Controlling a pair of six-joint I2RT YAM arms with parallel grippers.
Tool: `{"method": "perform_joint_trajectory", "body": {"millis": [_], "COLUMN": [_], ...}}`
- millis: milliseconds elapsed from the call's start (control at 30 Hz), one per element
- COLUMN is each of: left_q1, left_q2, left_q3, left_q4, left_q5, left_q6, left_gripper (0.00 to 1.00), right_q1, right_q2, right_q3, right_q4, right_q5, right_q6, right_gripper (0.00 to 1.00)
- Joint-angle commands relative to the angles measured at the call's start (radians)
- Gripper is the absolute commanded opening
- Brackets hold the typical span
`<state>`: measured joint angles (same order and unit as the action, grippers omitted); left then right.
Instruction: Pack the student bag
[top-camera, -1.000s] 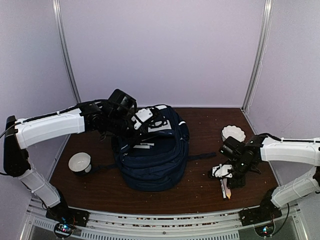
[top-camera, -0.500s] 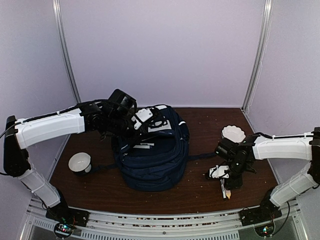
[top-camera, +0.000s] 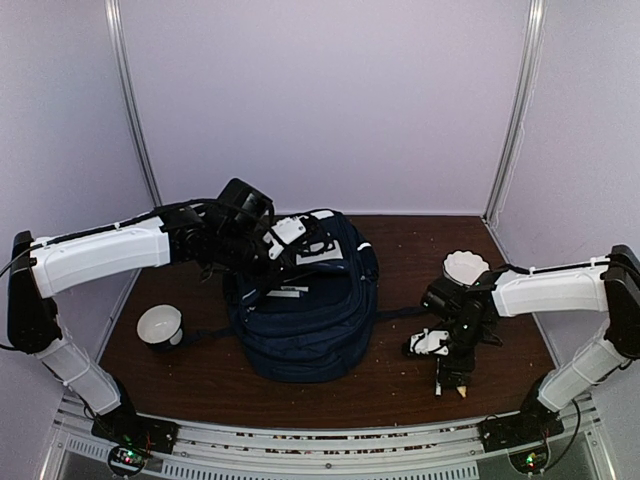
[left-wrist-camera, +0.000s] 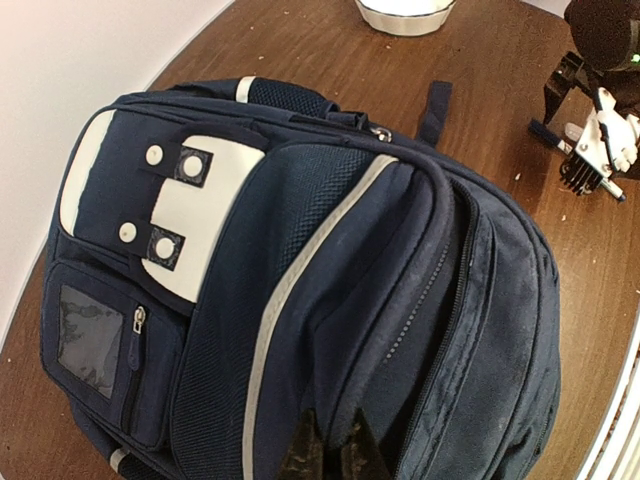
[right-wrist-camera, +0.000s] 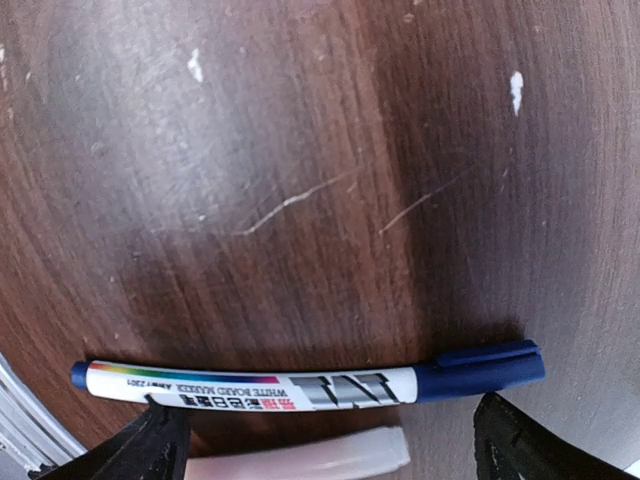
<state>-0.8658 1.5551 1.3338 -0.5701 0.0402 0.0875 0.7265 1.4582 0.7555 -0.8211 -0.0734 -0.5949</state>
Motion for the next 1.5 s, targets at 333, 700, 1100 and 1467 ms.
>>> {"method": "perform_joint_trajectory", "body": {"millis": [333, 700, 1100, 1467], "left_q1": [-0.001, -0.001, -0.001, -0.002], "left_q2": [-0.009, -0.001, -0.004, 0.0], "left_q3": [0.05, 0.053, 0.053, 0.053], "left_q4": [0.054, 0.05, 0.05, 0.05], "left_q5": [0.003, 0.014, 0.016, 0.016], "left_q6": [0.016, 0.014, 0.012, 0.01], "left_gripper": [0.0, 0.0, 0.0, 0.0], "right_q1": [0.031, -0.134, -0.233, -0.23], "right_q2": [-0.052, -0.089, -0.003, -0.064], "right_q3": [-0.047, -0.081, -0.024, -0.039], "right_q4": [0.036, -0.001, -0.091, 0.036], "right_q5": [0.17, 0.189, -0.022, -0.009], "right_q6": [0.006, -0.037, -0.155, -0.209], "right_gripper": [1.0, 1.0, 1.0, 1.0]}}
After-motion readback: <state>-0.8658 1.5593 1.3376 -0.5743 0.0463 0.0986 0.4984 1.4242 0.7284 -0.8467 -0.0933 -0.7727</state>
